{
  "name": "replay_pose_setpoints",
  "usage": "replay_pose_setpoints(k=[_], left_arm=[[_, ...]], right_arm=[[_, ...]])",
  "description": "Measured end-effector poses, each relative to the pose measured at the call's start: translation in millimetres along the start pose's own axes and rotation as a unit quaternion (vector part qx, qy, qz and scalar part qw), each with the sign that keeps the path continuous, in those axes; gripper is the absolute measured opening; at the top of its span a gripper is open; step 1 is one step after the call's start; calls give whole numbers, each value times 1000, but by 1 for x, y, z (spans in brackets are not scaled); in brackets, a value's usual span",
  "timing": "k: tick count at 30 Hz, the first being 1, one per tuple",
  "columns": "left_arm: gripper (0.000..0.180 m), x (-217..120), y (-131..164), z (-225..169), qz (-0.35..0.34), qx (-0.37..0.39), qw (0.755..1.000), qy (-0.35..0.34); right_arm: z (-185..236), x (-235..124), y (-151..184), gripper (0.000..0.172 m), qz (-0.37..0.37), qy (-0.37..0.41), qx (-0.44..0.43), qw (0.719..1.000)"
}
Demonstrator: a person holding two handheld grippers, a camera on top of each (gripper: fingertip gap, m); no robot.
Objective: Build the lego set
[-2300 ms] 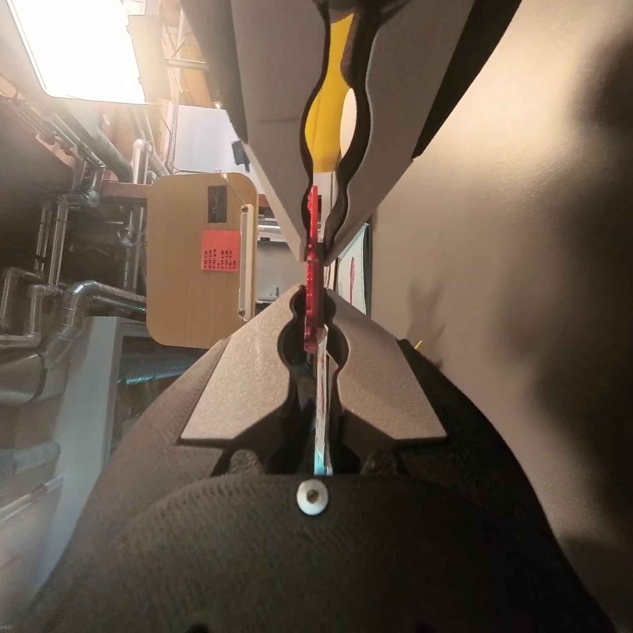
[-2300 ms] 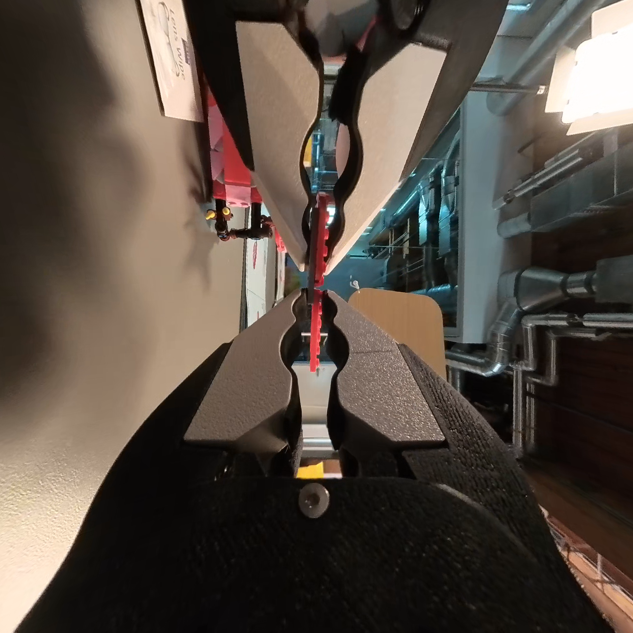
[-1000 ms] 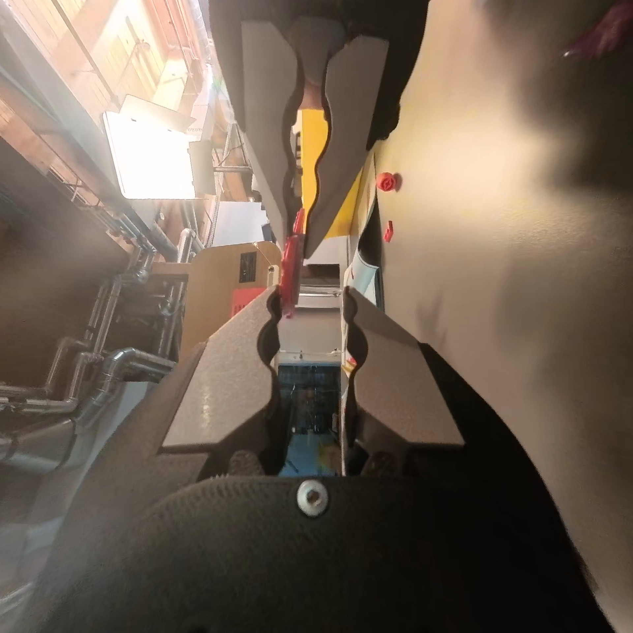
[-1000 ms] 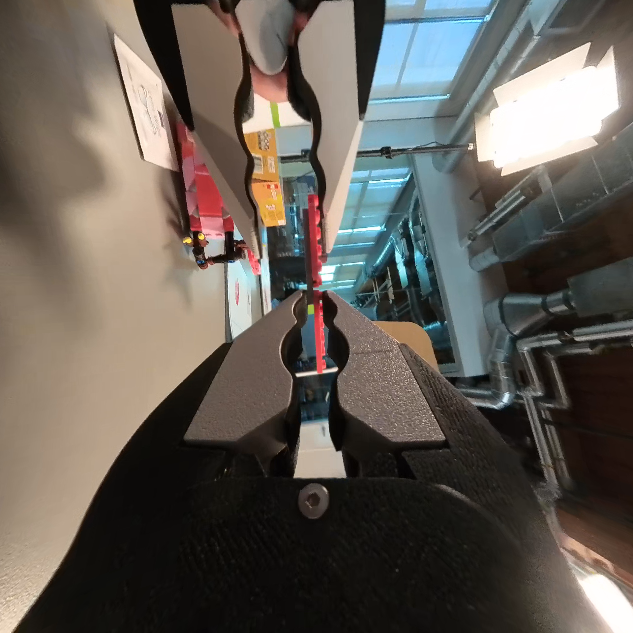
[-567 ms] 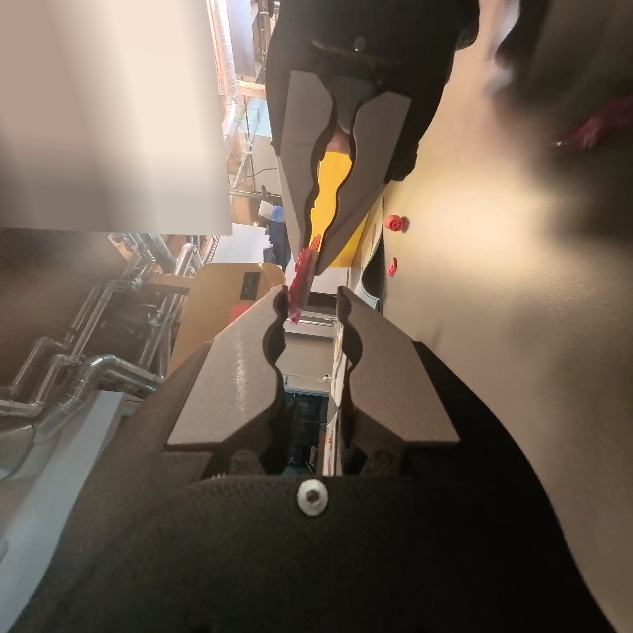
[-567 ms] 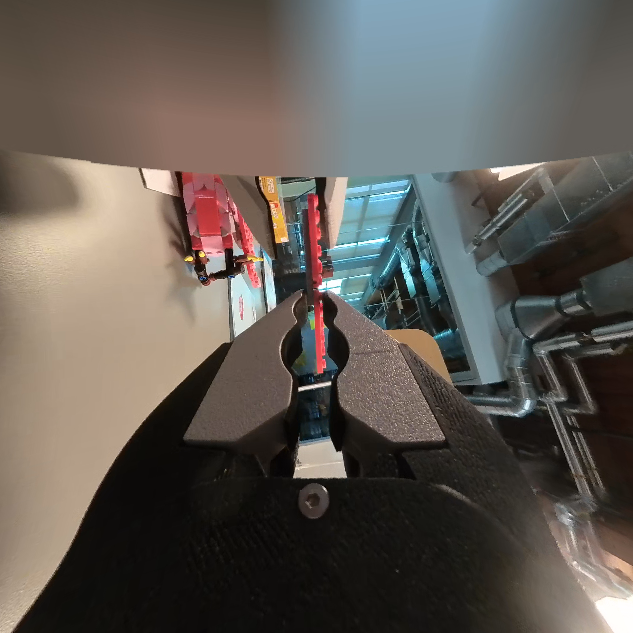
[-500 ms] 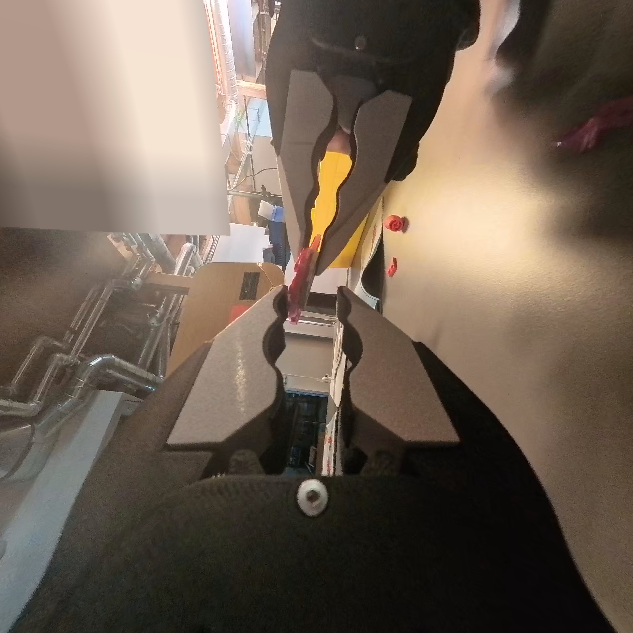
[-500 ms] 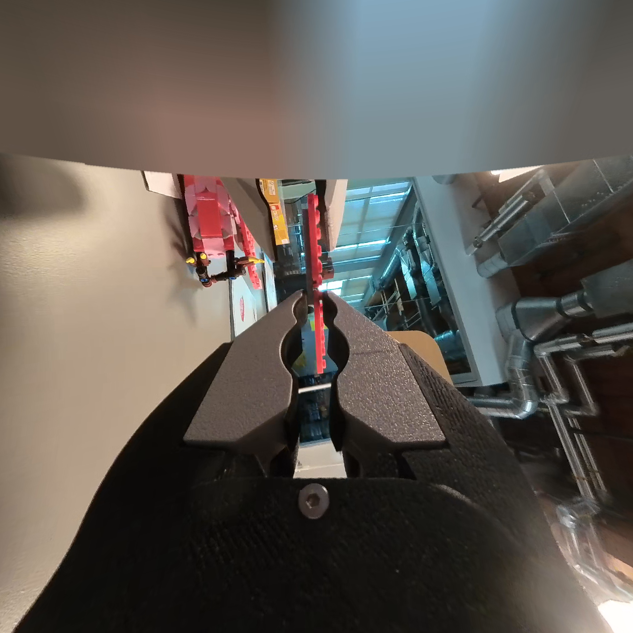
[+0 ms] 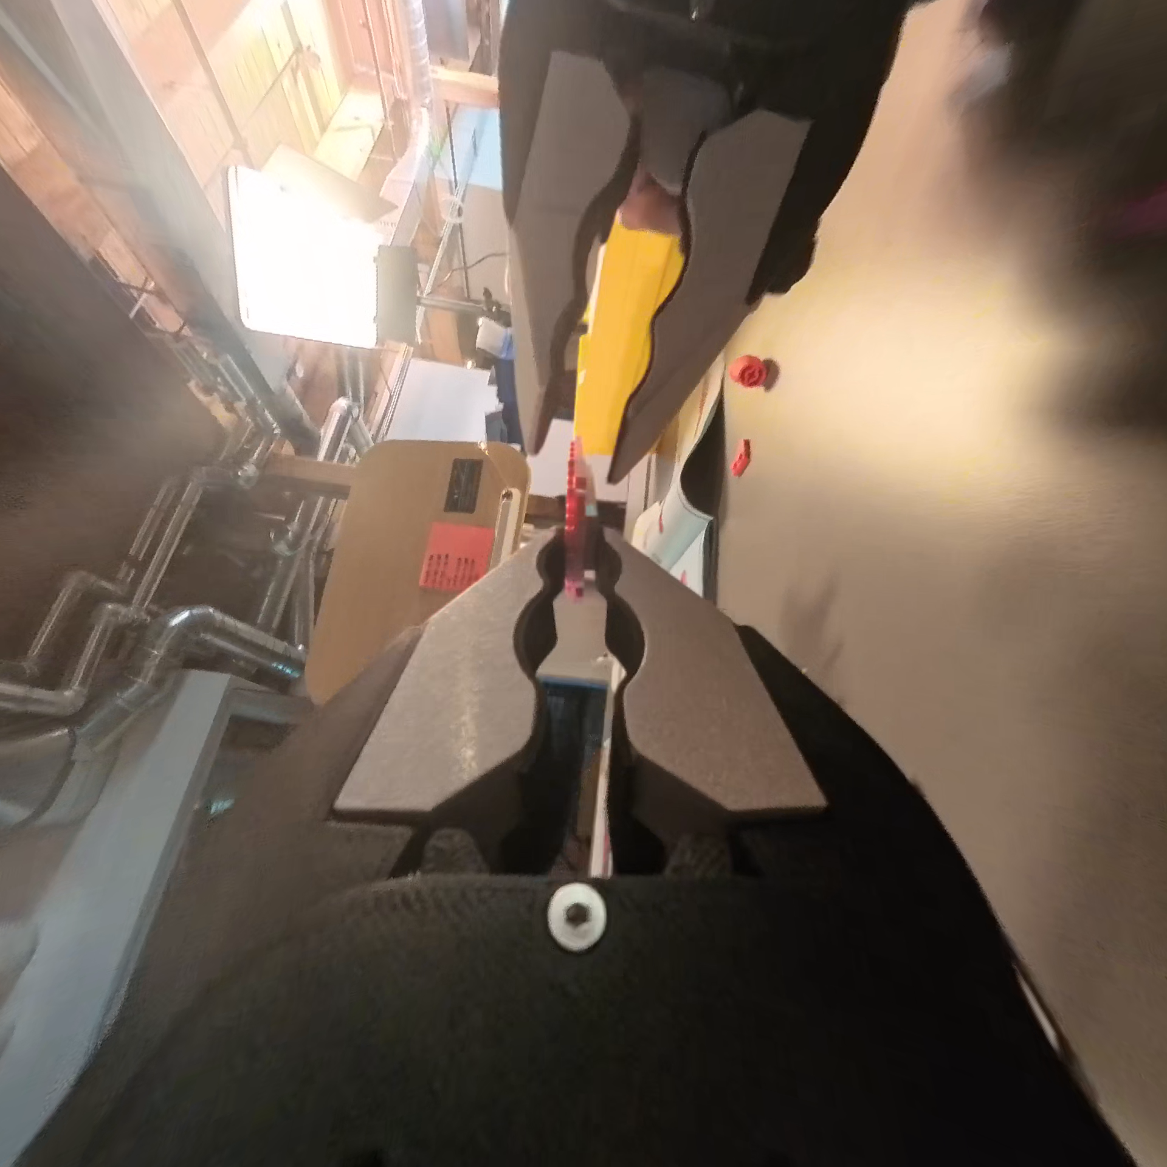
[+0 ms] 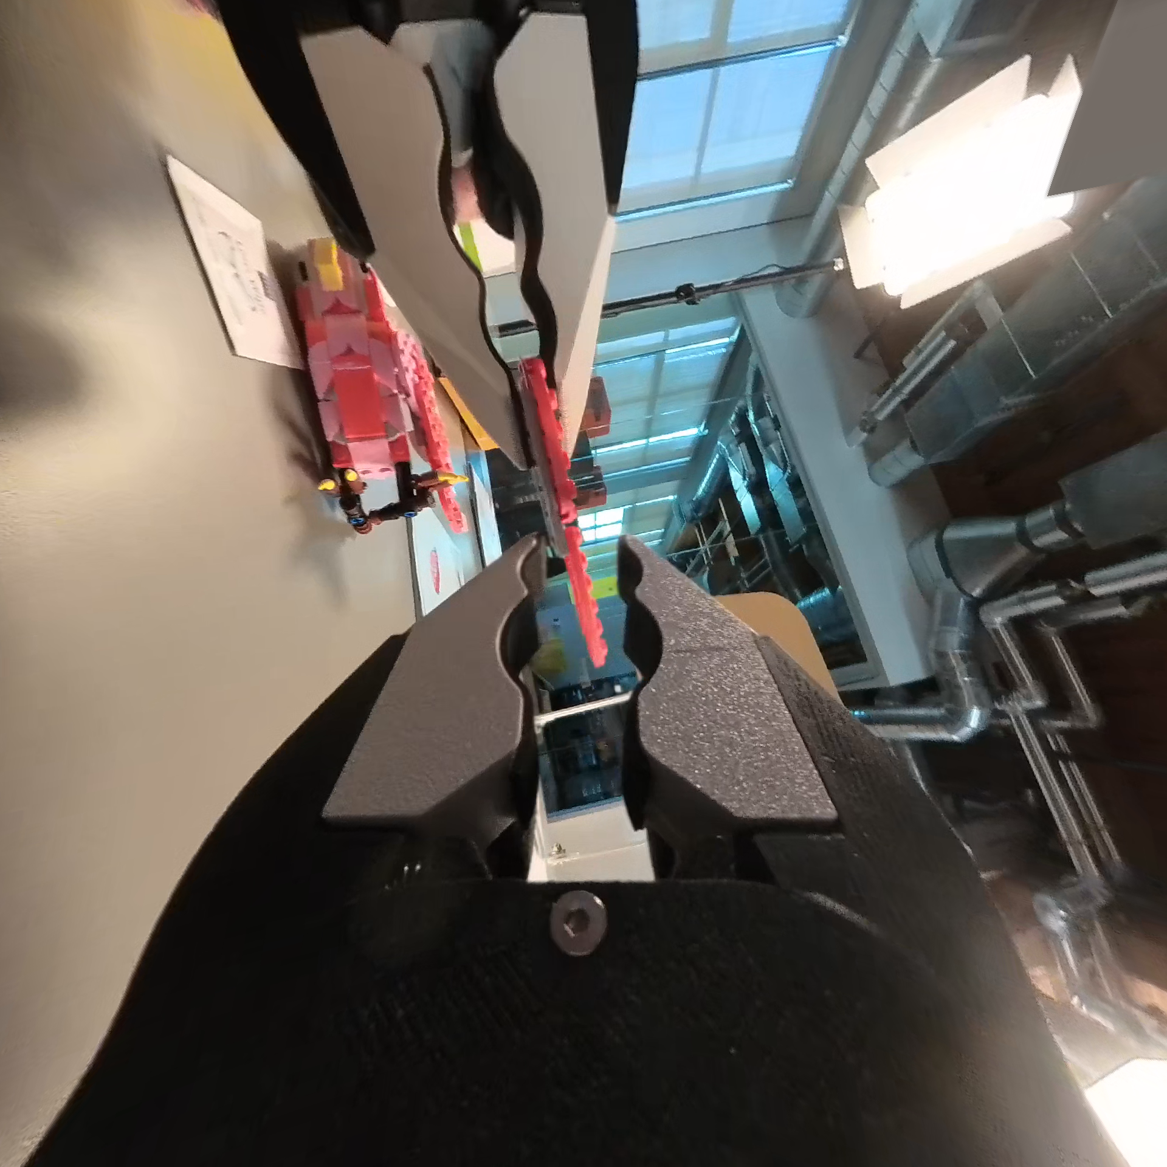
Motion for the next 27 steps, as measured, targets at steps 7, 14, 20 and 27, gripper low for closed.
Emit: replay_pose_setpoints(k=[7, 14, 20, 27], left_arm=[[8, 1, 20, 11, 53, -57, 996, -35], [8, 8, 11, -9, 66, 54, 996, -5], [7, 12, 3, -21, 39, 63, 997, 25], [7, 16, -1, -33, 27, 95, 994, 49]], right_arm=[[-22, 0, 19, 28, 36, 43, 114, 992], [-49, -5, 83, 32, 183, 91, 328, 922], [-60, -23, 132, 37, 256, 138, 438, 851], [-44, -27, 151, 39, 284, 58, 529, 798]])
Point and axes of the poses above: each gripper's, where its closed fingertips meet, x out along the fingers, y out of its underside, z = x × y across the jaws, the point moved 6 cm from there along -x, back along the fingers, and after that the axes turned 10 degrees about y, right-handed, at the moved point
